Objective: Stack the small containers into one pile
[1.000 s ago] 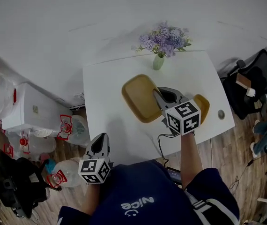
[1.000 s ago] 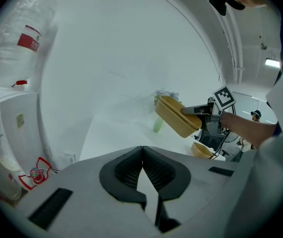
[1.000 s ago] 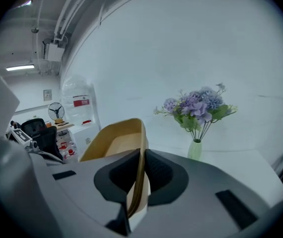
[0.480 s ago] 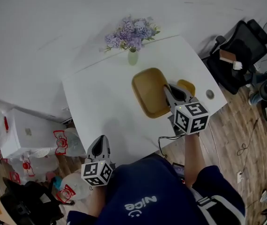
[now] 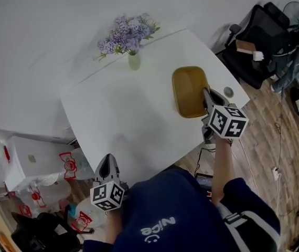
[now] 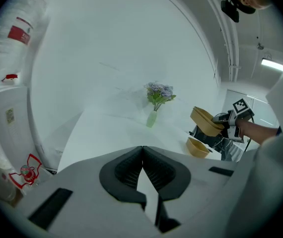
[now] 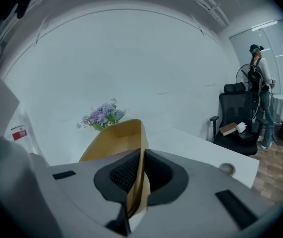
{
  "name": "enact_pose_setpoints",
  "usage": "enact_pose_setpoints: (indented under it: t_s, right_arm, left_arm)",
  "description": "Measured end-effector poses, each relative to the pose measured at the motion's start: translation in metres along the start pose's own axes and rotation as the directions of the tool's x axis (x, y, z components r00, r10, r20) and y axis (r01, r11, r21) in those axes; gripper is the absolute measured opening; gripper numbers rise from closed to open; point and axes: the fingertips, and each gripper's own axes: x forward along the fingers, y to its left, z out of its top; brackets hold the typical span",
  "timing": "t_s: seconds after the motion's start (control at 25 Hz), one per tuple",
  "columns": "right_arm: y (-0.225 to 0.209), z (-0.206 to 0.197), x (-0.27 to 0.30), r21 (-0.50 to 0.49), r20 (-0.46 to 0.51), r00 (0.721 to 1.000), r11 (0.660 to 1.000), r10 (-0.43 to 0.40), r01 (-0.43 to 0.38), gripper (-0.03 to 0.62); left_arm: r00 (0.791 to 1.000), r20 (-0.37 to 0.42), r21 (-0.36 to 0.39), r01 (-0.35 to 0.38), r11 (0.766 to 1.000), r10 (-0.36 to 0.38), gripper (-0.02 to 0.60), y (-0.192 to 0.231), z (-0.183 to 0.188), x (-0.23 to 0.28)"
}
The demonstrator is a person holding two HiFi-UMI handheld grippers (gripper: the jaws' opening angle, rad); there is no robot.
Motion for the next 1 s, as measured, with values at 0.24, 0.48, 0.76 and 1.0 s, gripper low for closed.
enact_pose_setpoints:
  t_s: [0.24, 0.48, 0.76, 1.0]
  right_arm:
    - [-0.050, -0.020, -0.005, 0.132, -0.019, 0.989, 0.980, -0.149, 0.151, 0.057]
    - [-0.089, -0.035, -0.001, 0.305, -0.037, 0.962, 0.914, -0.269, 0.267, 0.057]
    - [-0.108, -0.061, 0.020, 0.296, -0.120, 0.932, 0.884, -0.342, 0.363, 0.057]
    - [-0.113, -0.076, 0.038, 0.243, -0.176, 0.914, 0.884, -0.365, 0.400, 0.057]
  left_arm:
    - [1.000, -0.002, 0.001, -0.008, 1.000, 0.008, 0.018, 0.002, 0.000, 0.001]
    - [1.000, -0.027, 0.006, -0.008, 1.000, 0.008, 0.018, 0.004, -0.006, 0.002]
    - [0.998, -0.045, 0.001, -0.037, 0.999, 0.037, 0.018, 0.014, -0.011, 0.003]
    - [0.998, -0.057, 0.019, -0.025, 1.000, 0.026, 0.018, 0.012, -0.016, 0.005]
